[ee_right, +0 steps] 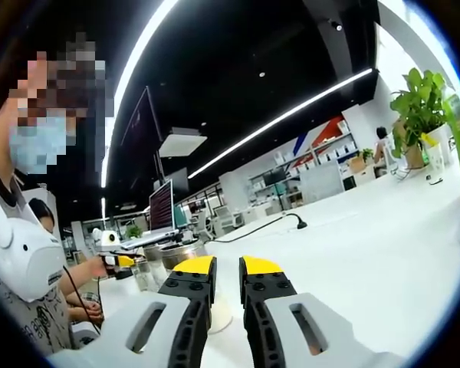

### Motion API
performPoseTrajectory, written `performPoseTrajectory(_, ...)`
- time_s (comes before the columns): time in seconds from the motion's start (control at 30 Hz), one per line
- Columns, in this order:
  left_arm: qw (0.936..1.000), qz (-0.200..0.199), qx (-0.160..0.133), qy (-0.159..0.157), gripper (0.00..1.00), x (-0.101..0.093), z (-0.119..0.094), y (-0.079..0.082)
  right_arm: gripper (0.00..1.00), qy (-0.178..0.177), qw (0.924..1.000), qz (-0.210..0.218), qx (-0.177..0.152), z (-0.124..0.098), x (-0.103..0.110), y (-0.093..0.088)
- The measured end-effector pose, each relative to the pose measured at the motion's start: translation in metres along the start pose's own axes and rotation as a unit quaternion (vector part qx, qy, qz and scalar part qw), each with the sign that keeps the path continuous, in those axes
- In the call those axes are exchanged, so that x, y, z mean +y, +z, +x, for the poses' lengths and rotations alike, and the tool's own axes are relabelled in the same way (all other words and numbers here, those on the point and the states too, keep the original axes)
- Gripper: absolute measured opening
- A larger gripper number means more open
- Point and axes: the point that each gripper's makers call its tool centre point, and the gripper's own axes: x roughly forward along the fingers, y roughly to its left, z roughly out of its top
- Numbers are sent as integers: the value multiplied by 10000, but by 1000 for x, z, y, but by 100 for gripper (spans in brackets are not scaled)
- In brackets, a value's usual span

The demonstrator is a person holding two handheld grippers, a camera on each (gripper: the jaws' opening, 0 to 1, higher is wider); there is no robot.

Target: Rotate the seasoning bottle until the label or dispensing opening points toward the visible target arrow and the bottle remains upright within the marked orientation range

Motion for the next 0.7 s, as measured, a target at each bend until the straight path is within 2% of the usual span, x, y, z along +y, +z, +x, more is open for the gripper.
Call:
performPoseTrajectory(0.07, 9999, -7, -79, 132, 38, 2, -2, 2, 10, 4, 10000, 12, -16, 0, 0, 0)
performPoseTrajectory(0.17, 9984, 77, -393, 392, 39, 2, -10, 13, 10, 6, 10000, 8, -28, 0, 2, 0)
performPoseTrajectory(0.3, 9936, 26, -596, 957, 43, 9, -18, 17, 10, -27, 10000, 31, -43, -2, 1, 0)
performPoseTrajectory(0.4, 9873, -76, -720, 1416, 44, 17, -26, 14, 10, -50, 9999, 56, -67, -3, 0, 0)
performPoseTrajectory(0.47, 9845, -102, -758, 1579, 45, 16, -27, 12, 10, -62, 9999, 71, -66, -3, -1, -1)
performPoseTrajectory(0.5, 9802, -173, -892, 1761, 44, 18, -28, 14, 10, -66, 9999, 82, -66, -2, -1, -2)
performPoseTrajectory(0.57, 9787, -173, -1037, 1763, 43, 9, -28, 17, 10, -58, 9999, 83, -57, -2, -1, -2)
performPoseTrajectory(0.6, 9757, -101, -1076, 1904, 43, 9, -29, 18, 10, -57, 9999, 77, -59, -2, 0, -2)
performPoseTrajectory(0.67, 9697, 103, -958, 2246, 43, 11, -30, 16, 10, -48, 9999, 79, -67, -2, 0, -2)
performPoseTrajectory(0.7, 9645, 174, -931, 2465, 43, 14, -32, 15, 10, -46, 9999, 80, -70, -2, 0, -2)
